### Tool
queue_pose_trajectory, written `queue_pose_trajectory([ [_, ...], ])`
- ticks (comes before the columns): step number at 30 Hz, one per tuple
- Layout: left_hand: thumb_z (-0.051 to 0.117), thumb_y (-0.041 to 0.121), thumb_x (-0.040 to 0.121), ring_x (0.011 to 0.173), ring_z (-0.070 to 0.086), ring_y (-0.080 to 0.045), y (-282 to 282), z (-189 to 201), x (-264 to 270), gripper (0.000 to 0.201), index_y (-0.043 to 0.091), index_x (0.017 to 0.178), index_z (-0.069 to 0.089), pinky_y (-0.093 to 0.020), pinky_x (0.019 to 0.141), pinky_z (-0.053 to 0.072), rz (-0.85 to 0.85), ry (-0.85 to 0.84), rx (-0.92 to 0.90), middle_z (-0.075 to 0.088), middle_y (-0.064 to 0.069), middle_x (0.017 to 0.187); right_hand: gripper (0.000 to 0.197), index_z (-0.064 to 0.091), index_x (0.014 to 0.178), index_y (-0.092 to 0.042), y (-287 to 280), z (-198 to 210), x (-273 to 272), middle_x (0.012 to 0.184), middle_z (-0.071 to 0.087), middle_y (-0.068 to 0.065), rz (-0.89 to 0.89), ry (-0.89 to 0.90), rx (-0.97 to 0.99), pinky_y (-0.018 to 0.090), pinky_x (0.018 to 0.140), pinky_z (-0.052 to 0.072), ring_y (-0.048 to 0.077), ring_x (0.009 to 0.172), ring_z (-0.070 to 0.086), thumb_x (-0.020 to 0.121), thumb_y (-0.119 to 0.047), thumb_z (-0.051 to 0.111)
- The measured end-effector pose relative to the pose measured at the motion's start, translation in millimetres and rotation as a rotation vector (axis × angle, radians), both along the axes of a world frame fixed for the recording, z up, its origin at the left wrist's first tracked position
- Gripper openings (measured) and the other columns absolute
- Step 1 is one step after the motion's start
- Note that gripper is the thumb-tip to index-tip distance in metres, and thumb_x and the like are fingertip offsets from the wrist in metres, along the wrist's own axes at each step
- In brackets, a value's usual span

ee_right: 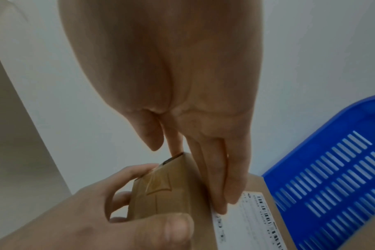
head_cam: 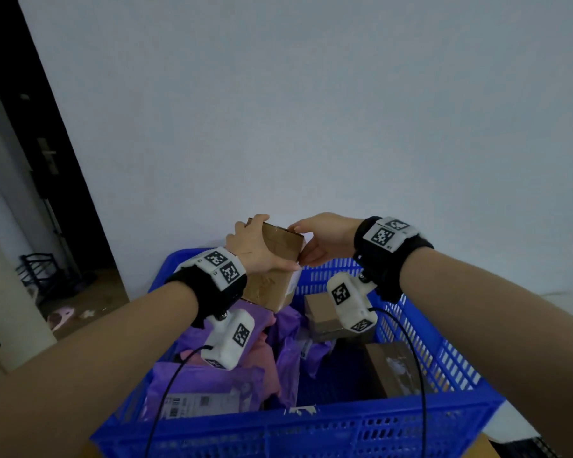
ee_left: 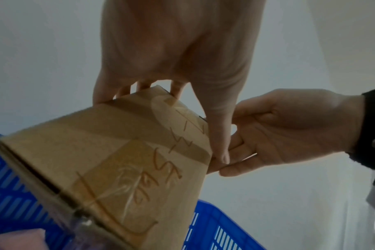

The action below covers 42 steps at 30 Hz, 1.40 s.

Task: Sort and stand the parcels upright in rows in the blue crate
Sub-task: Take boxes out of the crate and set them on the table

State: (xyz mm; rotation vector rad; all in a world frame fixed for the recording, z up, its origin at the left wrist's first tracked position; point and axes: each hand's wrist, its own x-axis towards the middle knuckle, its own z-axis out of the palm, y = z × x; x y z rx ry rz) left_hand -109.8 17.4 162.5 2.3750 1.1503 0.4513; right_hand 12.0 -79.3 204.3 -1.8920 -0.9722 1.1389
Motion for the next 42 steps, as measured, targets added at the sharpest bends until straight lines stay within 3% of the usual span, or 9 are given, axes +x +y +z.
queue_pose_trajectory([
  [7, 0.083, 0.049, 0.056, 0.120, 0.043, -0.034, 12.7, -13.1, 0.1, 0.101, 0.027, 0.137, 0.027, -0.040, 0.099, 0.041, 0.081, -0.044, -0.019, 0.036, -0.011, 0.131, 0.038, 0.040, 0.136, -0.012, 11.6, -16.4, 3.9, 0.119, 0.055, 0.026, -0.019, 0.108, 0.052, 0.038, 0.091, 0.044, 0.033, 0.102, 0.055, 0.101, -0.026, 0.037],
  [12, 0.082, 0.049, 0.052, 0.119, 0.047, -0.026, 31.2, -10.5, -12.6, 0.102, 0.022, 0.135, 0.030, -0.036, 0.101, 0.045, 0.158, -0.335, -0.282, 0.040, -0.010, 0.133, 0.039, 0.044, 0.127, -0.009, 18.9, -39.9, 20.0, 0.117, 0.052, 0.017, -0.204, 0.033, 0.106, 0.036, 0.083, 0.044, 0.025, 0.101, 0.051, 0.096, -0.031, 0.048],
  [17, 0.075, 0.059, 0.031, 0.114, 0.054, -0.026, 44.8, -7.7, -20.5, 0.113, 0.029, 0.129, 0.030, -0.047, 0.095, 0.051, 0.262, -0.610, -0.463, 0.047, -0.006, 0.130, 0.074, 0.017, 0.146, -0.002, 25.1, -65.8, 25.8, 0.131, 0.045, 0.017, -0.395, -0.058, 0.169, 0.047, 0.101, 0.045, 0.029, 0.117, 0.051, 0.092, -0.036, 0.055],
  [23, 0.080, 0.053, 0.036, 0.112, 0.054, -0.029, 46.4, -9.1, -26.6, 0.105, 0.035, 0.125, 0.028, -0.054, 0.089, 0.052, 0.261, -0.791, -0.574, 0.047, -0.008, 0.128, 0.079, 0.012, 0.151, -0.018, 32.1, -73.7, 11.5, 0.144, 0.039, 0.015, -0.377, 0.364, 0.279, 0.040, 0.088, 0.049, 0.033, 0.120, 0.052, 0.090, -0.040, 0.058],
  [26, 0.080, 0.048, 0.037, 0.113, 0.053, -0.028, 42.2, -9.9, -27.2, 0.100, 0.035, 0.121, 0.027, -0.057, 0.090, 0.051, 0.206, -0.880, -0.623, 0.047, -0.009, 0.127, 0.061, 0.026, 0.145, -0.019, 34.3, -75.0, 4.9, 0.125, 0.053, 0.012, -0.349, 0.532, 0.394, 0.040, 0.080, 0.050, 0.031, 0.100, 0.058, 0.093, -0.030, 0.057],
  [29, 0.079, 0.047, 0.038, 0.114, 0.053, -0.027, 39.8, -11.5, -28.8, 0.097, 0.033, 0.120, 0.028, -0.056, 0.092, 0.050, 0.154, -0.869, -0.628, 0.048, -0.008, 0.128, 0.047, 0.036, 0.138, -0.021, 35.1, -78.7, 1.6, 0.106, 0.061, 0.010, -0.351, 0.616, 0.494, 0.039, 0.078, 0.051, 0.027, 0.087, 0.060, 0.095, -0.019, 0.054],
  [32, 0.082, 0.049, 0.038, 0.117, 0.051, -0.023, 40.4, -15.3, -31.8, 0.105, 0.024, 0.127, 0.032, -0.049, 0.100, 0.047, 0.123, -0.771, -0.582, 0.045, -0.008, 0.133, 0.055, 0.031, 0.142, -0.027, 30.6, -83.4, 2.2, 0.116, 0.060, 0.011, -0.354, 0.648, 0.556, 0.047, 0.087, 0.050, 0.030, 0.092, 0.061, 0.094, -0.009, 0.053],
  [36, 0.077, 0.043, 0.072, 0.115, 0.047, -0.019, 34.8, -17.1, -37.3, 0.082, 0.007, 0.132, 0.033, -0.033, 0.098, 0.042, 0.065, -0.577, -0.482, 0.045, -0.006, 0.130, 0.065, 0.026, 0.145, -0.030, 17.1, -87.9, 6.3, 0.112, 0.062, 0.009, -0.355, 0.587, 0.568, 0.049, 0.085, 0.053, 0.030, 0.093, 0.062, 0.092, -0.006, 0.056],
  [42, 0.047, 0.041, 0.095, 0.109, 0.053, -0.013, 23.5, -11.1, -37.5, 0.054, 0.024, 0.144, 0.035, -0.027, 0.095, 0.039, -0.148, -0.512, -0.436, 0.056, 0.004, 0.121, 0.070, 0.024, 0.147, -0.032, -5.0, -86.0, 15.8, 0.109, 0.065, 0.003, -0.352, 0.373, 0.545, 0.042, 0.078, 0.054, 0.022, 0.097, 0.063, 0.091, -0.004, 0.057],
])
